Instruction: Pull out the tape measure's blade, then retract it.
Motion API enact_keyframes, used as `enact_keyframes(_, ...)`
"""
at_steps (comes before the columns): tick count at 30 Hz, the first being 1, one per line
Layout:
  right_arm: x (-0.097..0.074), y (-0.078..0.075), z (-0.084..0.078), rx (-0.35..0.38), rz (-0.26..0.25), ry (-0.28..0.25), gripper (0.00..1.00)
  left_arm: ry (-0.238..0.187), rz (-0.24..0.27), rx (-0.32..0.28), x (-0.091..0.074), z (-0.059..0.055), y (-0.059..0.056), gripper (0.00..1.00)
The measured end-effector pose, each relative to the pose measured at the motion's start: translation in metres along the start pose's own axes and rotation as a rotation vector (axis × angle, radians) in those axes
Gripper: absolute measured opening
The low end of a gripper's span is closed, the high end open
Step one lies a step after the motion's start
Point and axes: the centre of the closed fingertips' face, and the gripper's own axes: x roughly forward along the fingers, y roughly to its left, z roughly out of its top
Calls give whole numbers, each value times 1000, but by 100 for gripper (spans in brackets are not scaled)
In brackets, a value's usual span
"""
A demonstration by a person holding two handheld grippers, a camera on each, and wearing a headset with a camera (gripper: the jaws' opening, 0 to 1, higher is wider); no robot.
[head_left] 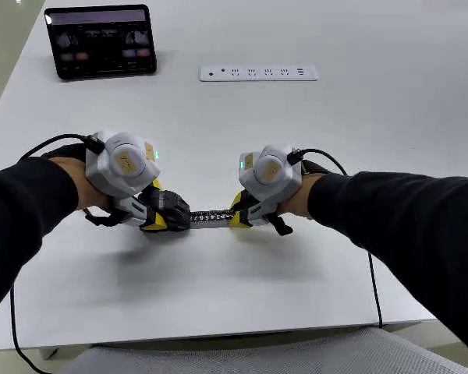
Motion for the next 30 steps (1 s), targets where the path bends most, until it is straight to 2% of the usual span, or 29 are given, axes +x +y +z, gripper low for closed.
enact_keyframes(30, -23, -4, -34, 45, -12, 22, 9, -16, 1, -5, 0, 1, -1, 31)
